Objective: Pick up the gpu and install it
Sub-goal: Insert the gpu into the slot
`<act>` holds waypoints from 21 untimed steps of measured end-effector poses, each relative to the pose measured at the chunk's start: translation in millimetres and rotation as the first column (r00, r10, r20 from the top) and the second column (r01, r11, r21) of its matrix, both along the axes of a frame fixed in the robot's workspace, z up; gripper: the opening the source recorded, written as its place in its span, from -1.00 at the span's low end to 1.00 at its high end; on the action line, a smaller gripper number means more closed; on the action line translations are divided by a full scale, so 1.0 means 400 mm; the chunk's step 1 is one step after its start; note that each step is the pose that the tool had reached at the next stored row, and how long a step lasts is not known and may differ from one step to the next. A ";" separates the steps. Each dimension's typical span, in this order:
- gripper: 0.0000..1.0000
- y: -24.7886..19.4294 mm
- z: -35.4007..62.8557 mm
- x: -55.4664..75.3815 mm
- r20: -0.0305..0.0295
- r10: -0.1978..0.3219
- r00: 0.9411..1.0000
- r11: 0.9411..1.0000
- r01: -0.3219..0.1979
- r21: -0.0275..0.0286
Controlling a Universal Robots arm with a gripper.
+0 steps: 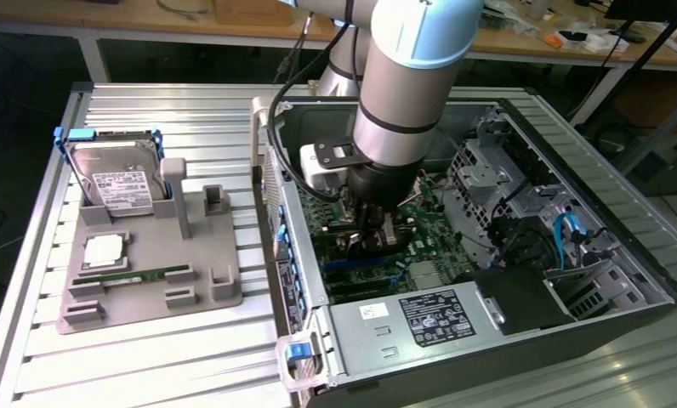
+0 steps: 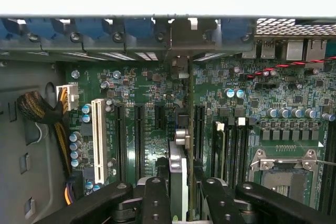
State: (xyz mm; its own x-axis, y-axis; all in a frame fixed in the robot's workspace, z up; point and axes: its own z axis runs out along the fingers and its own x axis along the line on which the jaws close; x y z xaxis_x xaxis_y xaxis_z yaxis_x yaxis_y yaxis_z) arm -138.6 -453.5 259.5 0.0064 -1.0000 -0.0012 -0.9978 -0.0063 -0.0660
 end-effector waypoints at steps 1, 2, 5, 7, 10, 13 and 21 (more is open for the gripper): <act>-0.44 0.000 0.000 0.000 -0.001 0.000 1.000 1.000 0.000 0.000; -0.44 0.000 -0.001 0.000 -0.002 0.000 1.000 1.000 0.000 0.000; -0.44 0.000 -0.003 0.000 -0.004 0.000 1.000 1.000 0.000 0.000; -0.44 0.000 -0.003 0.000 -0.008 0.000 1.000 1.000 0.000 0.000; -0.44 0.000 -0.004 0.000 -0.012 0.000 1.000 1.000 0.000 0.000; -0.44 0.000 -0.004 0.000 -0.012 0.000 1.000 1.000 0.000 0.000; -0.44 0.000 -0.004 0.000 -0.015 0.000 1.000 1.000 0.000 0.000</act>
State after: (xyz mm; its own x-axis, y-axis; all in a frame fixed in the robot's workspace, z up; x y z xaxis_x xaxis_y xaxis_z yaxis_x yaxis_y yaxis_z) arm -138.5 -453.5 258.0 0.0065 -1.0000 -0.0011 -0.9987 -0.0064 -0.0507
